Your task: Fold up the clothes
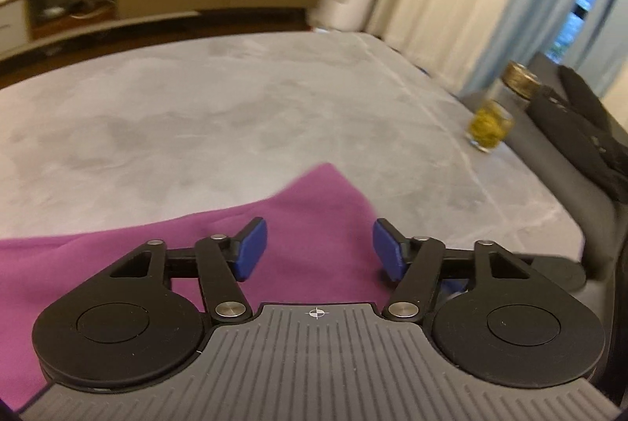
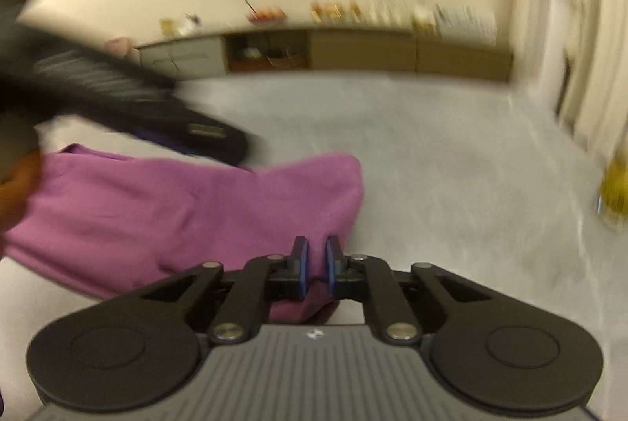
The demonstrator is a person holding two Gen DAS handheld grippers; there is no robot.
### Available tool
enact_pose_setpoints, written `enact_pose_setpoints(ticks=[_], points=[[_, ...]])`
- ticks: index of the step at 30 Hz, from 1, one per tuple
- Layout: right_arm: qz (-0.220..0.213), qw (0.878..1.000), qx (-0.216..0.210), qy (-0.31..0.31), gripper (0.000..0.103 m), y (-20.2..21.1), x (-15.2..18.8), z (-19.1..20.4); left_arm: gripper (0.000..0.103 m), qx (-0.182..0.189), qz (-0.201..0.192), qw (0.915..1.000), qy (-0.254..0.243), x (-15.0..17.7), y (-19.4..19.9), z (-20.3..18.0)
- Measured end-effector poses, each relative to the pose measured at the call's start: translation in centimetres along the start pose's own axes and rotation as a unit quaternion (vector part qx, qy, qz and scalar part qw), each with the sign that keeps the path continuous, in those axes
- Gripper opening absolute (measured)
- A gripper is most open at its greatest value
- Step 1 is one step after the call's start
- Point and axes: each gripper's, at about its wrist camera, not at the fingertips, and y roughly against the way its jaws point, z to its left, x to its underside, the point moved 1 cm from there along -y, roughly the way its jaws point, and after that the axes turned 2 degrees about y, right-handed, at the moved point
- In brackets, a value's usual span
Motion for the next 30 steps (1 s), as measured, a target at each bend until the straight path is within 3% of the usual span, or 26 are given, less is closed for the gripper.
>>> enact_pose_setpoints(ticks=[3, 5, 6, 7, 10, 11, 12, 14, 16, 18, 21, 23, 25, 27, 30], points=[[-0.041, 0.998, -0.01, 0.053, 0.009, 0.9, -0.1, 2.8, 0.059, 0.006, 0.016, 0.9997, -0.018, -0.5, -1.2, -0.7], [-0.063, 0.995, -0.023, 0.08, 0.009, 1.2, -0.1, 4.3, 0.047, 0.006, 0.031, 0.9992, -0.026, -0.1, -1.9, -0.4], [-0.07, 0.993, -0.033, 0.088, 0.009, 1.2, 0.0, 4.8, 0.012, 0.003, 0.036, 0.9989, -0.03, 0.1, -2.2, 0.0], [-0.076, 0.992, -0.044, 0.094, 0.009, 1.2, 0.1, 5.2, 0.0, -0.005, 0.035, 0.9989, -0.031, 0.5, -2.1, 0.7], [-0.099, 0.987, -0.091, 0.083, 0.014, 1.7, 0.0, 5.2, 0.0, -0.004, -0.008, 0.9999, -0.009, 1.6, 1.2, 3.5], [-0.109, 0.985, -0.11, 0.072, 0.025, 2.1, -0.1, 4.9, 0.0, -0.003, -0.025, 0.9996, 0.009, 2.0, 2.7, 4.7], [-0.123, 0.982, -0.133, 0.052, 0.045, 2.7, -0.3, 4.5, 0.0, -0.002, -0.04, 0.9986, 0.035, 2.6, 4.4, 6.2], [-0.136, 0.976, -0.169, 0.014, 0.053, 3.3, -0.4, 3.3, 0.0, -0.017, -0.059, 0.9948, 0.082, 4.8, 7.6, 9.8], [-0.105, 0.978, -0.18, -0.013, 0.049, 2.4, -0.5, 2.5, 0.0, -0.041, -0.052, 0.9915, 0.112, 7.1, 9.0, 13.2], [-0.064, 0.982, -0.179, -0.02, 0.026, 0.7, -0.6, 2.7, 0.0, -0.052, -0.037, 0.9879, 0.141, 9.0, 8.8, 15.7], [-0.007, 0.985, -0.175, 0.003, 0.024, -2.5, -0.5, 5.0, 0.001, -0.049, -0.028, 0.9849, 0.164, 10.9, 8.0, 17.1], [0.02, 0.984, -0.176, 0.027, 0.024, -3.9, 0.0, 6.5, 0.008, -0.056, -0.034, 0.984, 0.166, 11.2, 7.8, 17.4], [0.026, 0.986, -0.154, 0.061, 0.025, -4.3, 0.7, 7.6, 0.024, -0.074, -0.043, 0.9846, 0.153, 11.4, 7.8, 17.4], [0.03, 0.988, -0.132, 0.076, 0.03, -3.5, 0.8, 8.7, 0.026, -0.084, -0.055, 0.9844, 0.144, 11.7, 8.1, 17.5], [0.0, 0.99, -0.112, 0.084, 0.026, -2.2, 0.0, 9.6, 0.024, -0.055, -0.083, 0.9832, 0.153, 12.1, 9.4, 17.8]])
